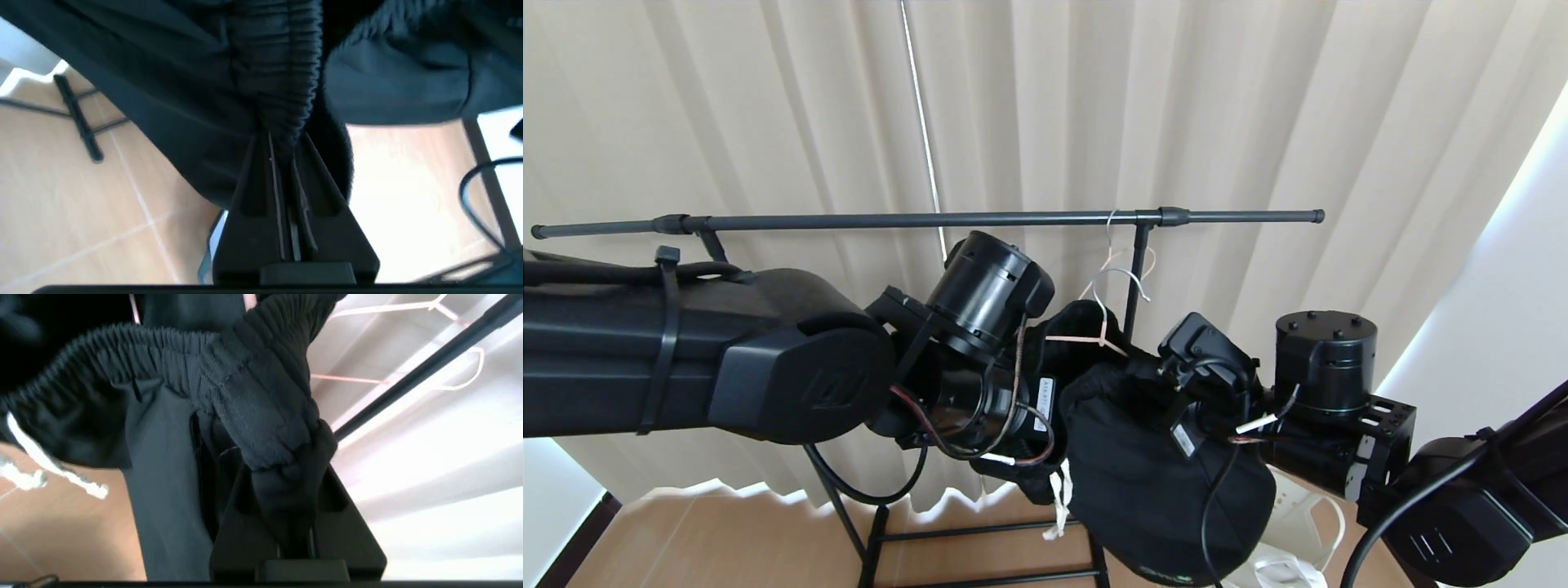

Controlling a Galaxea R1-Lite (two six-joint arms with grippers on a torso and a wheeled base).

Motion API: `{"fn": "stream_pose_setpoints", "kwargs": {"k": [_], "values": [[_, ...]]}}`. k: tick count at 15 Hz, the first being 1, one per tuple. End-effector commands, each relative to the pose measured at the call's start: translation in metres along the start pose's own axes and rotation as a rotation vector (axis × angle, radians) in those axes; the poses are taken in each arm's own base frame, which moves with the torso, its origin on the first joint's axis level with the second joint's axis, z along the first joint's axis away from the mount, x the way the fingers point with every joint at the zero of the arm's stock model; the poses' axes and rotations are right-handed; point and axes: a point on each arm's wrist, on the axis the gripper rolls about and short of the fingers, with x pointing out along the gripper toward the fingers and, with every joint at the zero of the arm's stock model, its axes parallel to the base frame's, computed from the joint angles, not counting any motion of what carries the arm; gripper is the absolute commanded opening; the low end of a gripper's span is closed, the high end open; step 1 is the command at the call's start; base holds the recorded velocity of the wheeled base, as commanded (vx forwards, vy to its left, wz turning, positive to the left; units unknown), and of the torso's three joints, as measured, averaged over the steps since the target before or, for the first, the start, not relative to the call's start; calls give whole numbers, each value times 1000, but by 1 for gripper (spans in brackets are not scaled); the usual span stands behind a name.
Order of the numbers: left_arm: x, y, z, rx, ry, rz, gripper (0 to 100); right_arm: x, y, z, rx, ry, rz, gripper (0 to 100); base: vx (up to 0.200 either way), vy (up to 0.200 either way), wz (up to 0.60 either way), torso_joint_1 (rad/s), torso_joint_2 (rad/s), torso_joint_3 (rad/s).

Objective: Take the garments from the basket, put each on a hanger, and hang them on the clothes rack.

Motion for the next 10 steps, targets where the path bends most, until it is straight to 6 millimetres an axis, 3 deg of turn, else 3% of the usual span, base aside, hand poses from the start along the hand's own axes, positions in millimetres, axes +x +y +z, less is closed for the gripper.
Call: {"fn": "stream_pose_setpoints", "kwargs": {"k": [1,10], "values": [[7,-1,-4,-2,-10,-4,0,-1,2,0,-3,-18,0,0,0,0,0,0,0,0],[12,-12,6,-19,-127,-65,0,-5,20,7,-19,-93,32,0,0,0,0,0,0,0]]}}
